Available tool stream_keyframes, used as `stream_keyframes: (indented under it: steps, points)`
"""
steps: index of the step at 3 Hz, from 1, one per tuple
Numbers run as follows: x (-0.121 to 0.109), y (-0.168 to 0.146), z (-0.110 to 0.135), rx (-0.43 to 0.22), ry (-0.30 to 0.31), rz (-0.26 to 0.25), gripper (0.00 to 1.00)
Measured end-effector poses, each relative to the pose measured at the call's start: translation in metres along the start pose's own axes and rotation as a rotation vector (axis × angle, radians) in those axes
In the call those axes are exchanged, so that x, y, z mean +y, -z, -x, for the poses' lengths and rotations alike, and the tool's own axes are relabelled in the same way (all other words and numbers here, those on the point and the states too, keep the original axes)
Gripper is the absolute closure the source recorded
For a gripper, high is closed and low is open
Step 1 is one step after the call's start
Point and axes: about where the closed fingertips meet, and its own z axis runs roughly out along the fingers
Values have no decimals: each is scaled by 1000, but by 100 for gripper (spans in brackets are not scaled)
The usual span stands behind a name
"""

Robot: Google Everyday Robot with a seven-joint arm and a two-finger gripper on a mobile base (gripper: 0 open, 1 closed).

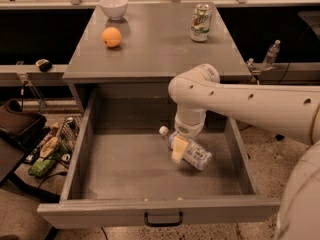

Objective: Pick blue plastic bottle from top drawer and place on counter

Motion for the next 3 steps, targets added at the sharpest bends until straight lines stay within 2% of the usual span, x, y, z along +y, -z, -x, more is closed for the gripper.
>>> stream_keyframes:
  steps: [1,3]
  points:
    - [12,-14,6,4,-12,69,43]
    - [13,-15,6,4,-13,73,89]
